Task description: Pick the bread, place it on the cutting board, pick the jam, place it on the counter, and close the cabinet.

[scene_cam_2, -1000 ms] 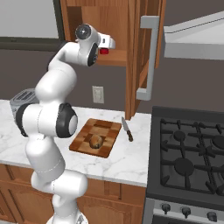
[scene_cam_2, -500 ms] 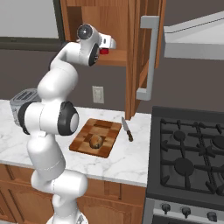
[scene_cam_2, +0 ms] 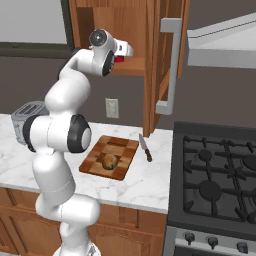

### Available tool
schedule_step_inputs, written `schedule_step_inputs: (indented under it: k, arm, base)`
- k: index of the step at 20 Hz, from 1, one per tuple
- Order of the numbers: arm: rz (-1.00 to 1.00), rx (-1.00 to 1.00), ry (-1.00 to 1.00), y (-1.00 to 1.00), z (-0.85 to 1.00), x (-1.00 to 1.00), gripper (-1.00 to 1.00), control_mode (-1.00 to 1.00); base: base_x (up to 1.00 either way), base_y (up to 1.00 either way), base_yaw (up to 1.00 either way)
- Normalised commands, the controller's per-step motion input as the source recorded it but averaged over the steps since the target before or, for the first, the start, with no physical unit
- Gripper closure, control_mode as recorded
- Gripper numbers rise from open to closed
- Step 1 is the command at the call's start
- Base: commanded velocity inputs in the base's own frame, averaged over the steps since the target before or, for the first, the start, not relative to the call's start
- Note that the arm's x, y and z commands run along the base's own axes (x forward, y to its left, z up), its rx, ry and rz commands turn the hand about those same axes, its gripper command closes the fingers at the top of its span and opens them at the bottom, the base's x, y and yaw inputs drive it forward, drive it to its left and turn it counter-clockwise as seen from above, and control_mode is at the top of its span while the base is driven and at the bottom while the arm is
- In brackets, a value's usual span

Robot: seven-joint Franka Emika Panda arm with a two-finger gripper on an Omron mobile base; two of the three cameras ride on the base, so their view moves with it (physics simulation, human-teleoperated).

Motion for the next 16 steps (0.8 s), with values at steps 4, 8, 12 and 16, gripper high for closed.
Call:
schedule_step_inputs:
  k: [4,8,12,16]
  arm:
    - [0.0,0.0,0.0,0.0,-0.05,0.08,-1.0,-1.0]
    - [0.0,0.0,0.0,0.0,-0.01,0.13,-1.0,-1.0]
    - [0.0,0.0,0.0,0.0,-0.01,0.11,-1.0,-1.0]
    - [0.0,0.0,0.0,0.0,-0.03,0.14,-1.0,-1.0]
  base:
    - [0.0,0.0,0.0]
    - [0.0,0.0,0.0]
    - [0.0,0.0,0.0]
    - [0.0,0.0,0.0]
